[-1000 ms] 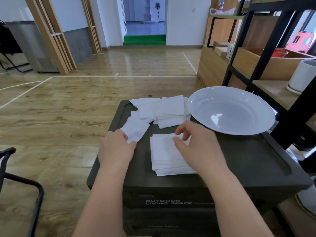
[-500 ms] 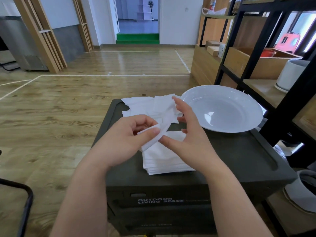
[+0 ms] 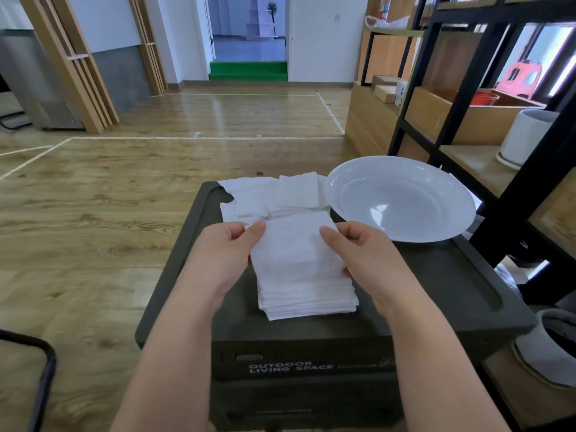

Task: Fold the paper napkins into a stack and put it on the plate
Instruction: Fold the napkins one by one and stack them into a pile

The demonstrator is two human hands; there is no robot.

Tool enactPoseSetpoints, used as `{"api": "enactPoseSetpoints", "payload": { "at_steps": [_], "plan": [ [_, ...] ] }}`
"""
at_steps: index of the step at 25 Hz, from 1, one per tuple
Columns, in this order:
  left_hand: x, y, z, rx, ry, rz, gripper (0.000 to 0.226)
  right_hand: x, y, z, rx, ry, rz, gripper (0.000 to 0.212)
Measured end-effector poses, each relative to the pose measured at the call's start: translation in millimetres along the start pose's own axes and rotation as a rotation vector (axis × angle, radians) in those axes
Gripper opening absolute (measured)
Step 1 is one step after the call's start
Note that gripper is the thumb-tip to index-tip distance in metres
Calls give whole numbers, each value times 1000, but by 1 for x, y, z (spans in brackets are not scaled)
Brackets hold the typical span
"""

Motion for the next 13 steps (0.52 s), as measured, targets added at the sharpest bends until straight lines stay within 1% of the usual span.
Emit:
{"api": "enactPoseSetpoints", "payload": {
  "at_steps": [3, 5, 7, 9, 11, 13],
  "plan": [
    [-7, -1, -2, -38, -60, 11, 52, 1, -4, 4, -14, 135, 70, 34],
    [-10, 1, 3, -95, -141, 95, 50, 0, -6, 7, -25, 219, 69, 43],
    [-16, 4, 5, -161, -309, 173, 49, 0, -6, 9, -28, 299, 64, 43],
    [-20, 4, 4, -200, -488, 215, 46, 1, -6, 9, -14, 419, 86, 39],
    [-23, 3, 1, -197, -584, 217, 43, 1, -6, 9, 3, 554, 122, 35],
    [-25, 2, 0, -192, -637, 215, 44, 1, -6, 9, 11, 638, 134, 33]
  ]
}}
Point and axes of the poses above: each hand's wrist, its own y-axis away from the middle knuckle, its own x-axis out of the back of the hand, z = x × y, the point moved 6 cm from there along -y, towards the middle knuckle, and after that the axes turned 9 degrees about y, right-handed, at the moved point
